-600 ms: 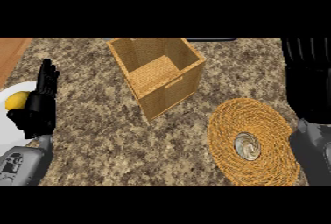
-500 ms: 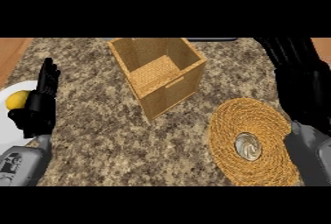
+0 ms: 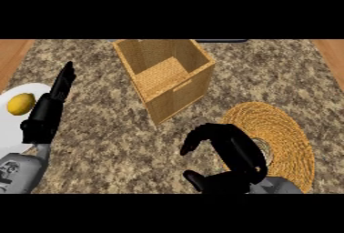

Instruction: Pick the cupcake from the placemat and place it in the basket

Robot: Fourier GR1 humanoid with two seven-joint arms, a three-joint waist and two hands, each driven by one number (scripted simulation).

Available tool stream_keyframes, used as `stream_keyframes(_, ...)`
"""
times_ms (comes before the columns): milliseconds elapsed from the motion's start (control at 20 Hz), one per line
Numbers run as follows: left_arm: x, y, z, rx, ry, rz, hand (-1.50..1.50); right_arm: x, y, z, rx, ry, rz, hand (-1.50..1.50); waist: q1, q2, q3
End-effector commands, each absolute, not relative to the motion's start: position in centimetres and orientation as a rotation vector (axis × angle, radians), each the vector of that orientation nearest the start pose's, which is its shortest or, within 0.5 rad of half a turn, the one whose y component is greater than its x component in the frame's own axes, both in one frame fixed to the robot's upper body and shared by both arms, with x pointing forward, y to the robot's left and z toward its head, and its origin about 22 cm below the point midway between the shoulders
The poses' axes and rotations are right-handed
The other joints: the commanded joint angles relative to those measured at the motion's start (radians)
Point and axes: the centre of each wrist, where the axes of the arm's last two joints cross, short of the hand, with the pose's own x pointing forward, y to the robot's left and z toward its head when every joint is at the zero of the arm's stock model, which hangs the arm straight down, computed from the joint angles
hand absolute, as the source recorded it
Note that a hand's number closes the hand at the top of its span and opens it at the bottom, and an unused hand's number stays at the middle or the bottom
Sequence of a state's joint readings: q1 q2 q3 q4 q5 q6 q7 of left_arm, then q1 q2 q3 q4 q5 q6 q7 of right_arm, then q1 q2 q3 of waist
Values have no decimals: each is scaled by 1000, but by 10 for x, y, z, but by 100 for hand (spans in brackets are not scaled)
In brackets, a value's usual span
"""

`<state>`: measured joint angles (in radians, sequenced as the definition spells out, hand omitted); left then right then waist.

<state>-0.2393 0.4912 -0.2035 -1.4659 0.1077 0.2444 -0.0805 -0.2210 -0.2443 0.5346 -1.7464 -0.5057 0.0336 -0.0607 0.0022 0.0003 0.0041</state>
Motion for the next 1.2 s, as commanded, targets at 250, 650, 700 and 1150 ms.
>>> stream_keyframes(250,289,306,71,327,-1707,-360,0,224,-156,123,193,-1887,711,-150,-26,-19,-9)
stream_keyframes(650,287,300,65,320,-1704,-384,0,251,-203,204,-406,-1567,1408,-150,3,-9,-14)
stream_keyframes(700,292,291,70,288,-1714,-383,0,248,-201,204,-415,-1481,1528,-150,2,-8,-13)
stream_keyframes(1150,293,289,76,297,-1744,-404,0,262,-192,262,-320,-1124,1841,-150,12,-1,-7)
